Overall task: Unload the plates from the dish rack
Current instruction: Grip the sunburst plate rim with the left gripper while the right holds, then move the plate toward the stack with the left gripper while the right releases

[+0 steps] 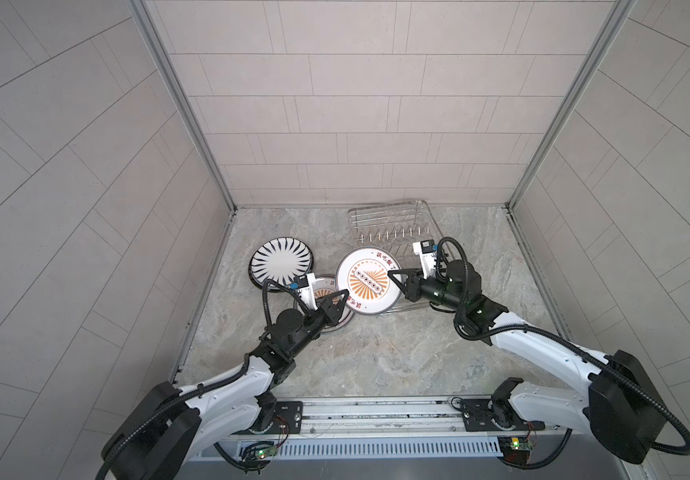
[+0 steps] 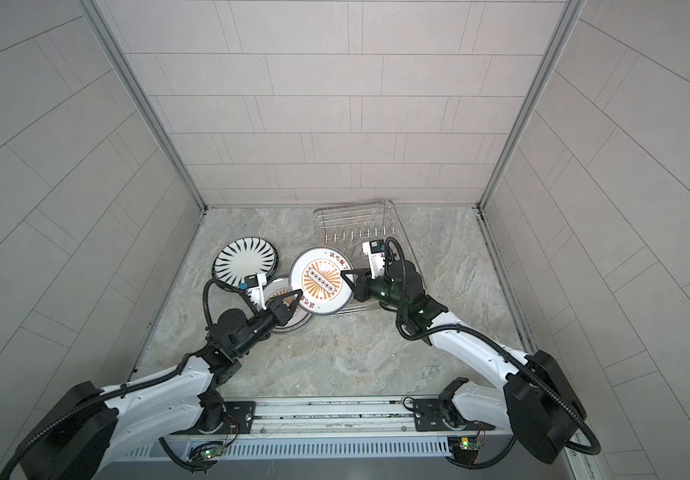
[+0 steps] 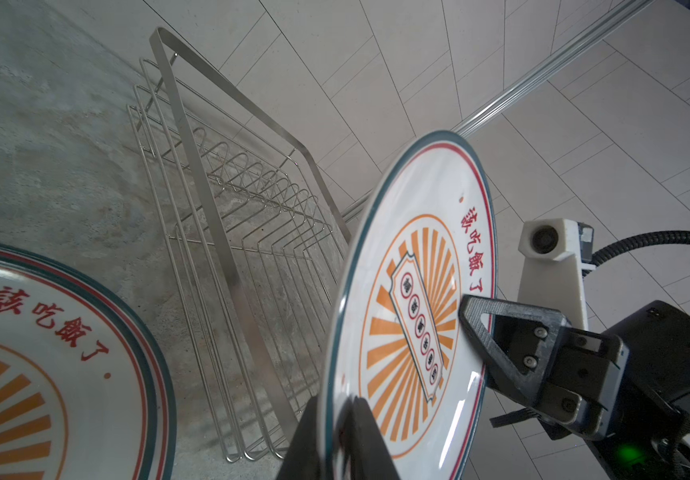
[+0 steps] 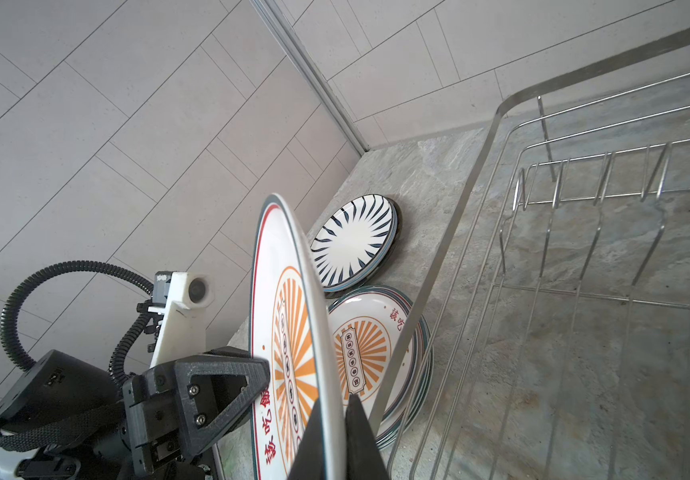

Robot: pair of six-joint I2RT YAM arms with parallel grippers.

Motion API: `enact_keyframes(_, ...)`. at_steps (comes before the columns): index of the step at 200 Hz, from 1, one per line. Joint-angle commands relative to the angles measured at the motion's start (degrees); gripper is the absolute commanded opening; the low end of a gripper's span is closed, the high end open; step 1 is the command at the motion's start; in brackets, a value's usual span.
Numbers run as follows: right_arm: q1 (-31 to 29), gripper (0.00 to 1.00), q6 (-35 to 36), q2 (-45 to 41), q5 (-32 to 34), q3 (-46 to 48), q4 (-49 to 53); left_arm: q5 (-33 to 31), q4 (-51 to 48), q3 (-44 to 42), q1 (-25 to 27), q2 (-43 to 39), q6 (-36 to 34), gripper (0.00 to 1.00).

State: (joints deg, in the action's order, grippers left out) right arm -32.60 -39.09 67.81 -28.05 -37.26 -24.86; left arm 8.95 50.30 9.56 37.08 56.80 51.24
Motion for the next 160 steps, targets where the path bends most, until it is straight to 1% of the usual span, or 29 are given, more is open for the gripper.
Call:
enact_keyframes(1,-1.41,0.1,0.03,0.92,-1.34,0.48,-2.31,2.18,6.38,-0.49,0.8,-1.19,-0.5,0.18)
enact_keyframes(22,-1.5,0.09,-0.45,0.81,-1.87,0.77,-3.14,1.14,6.2,-1.0,0.78,-1.89,-0.11,0.19)
enact_keyframes(37,-1.59,0.09,-0.79,0.79,-1.9,0.93,-3.59,0.53,6.03,-1.3,0.76,-2.28,0.24,0.23)
enact_keyframes(71,-1.72,0.09,-0.98,1.16,-1.86,1.1,-4.0,0.41,5.94,-1.74,0.76,-3.17,0.33,0.22)
enact_keyframes(90,-1.85,0.09,-1.56,1.91,-2.83,1.01,-4.93,0.96,6.02,-1.61,0.8,-3.36,0.35,0.16)
enact_keyframes(107,-1.85,0.09,-1.44,2.39,-2.23,0.87,-4.53,1.27,6.03,-1.65,0.75,-3.61,0.35,0.11)
enact_keyframes(130,-2.12,0.13,-0.34,3.05,-1.39,0.11,-2.47,0.79,5.61,-2.0,0.8,-4.12,0.36,0.02)
enact_keyframes(160,-3.04,0.19,0.28,4.7,-1.3,-1.18,-1.1,-1.01,4.54,-2.25,0.8,-4.88,0.35,0.0)
